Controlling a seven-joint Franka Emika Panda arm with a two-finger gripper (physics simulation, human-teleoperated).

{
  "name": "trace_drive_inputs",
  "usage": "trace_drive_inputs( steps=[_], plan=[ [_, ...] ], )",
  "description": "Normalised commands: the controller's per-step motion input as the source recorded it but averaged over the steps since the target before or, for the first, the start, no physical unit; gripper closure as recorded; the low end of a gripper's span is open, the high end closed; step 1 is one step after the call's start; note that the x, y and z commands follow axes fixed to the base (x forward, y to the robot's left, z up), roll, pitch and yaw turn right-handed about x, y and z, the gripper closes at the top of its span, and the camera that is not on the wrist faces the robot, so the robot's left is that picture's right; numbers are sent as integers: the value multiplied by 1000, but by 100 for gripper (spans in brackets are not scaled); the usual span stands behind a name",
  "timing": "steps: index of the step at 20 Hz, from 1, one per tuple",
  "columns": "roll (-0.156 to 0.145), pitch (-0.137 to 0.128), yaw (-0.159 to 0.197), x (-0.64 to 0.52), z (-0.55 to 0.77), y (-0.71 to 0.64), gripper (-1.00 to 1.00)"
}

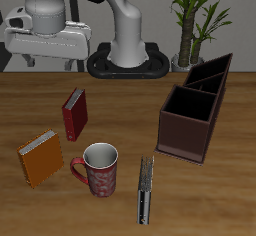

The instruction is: Place the orange book into the left desk caddy's right compartment

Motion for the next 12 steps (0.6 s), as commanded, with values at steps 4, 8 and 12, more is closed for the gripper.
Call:
trace_drive_inputs(
  steps=[4, 8, 12],
  plan=[
    [-43, -38, -38, -19, 2, -273, -100],
    [-71, -37, -98, 81, 38, -320, -100],
    [-54, -9, -69, 198, 30, -194, -100]
  ],
)
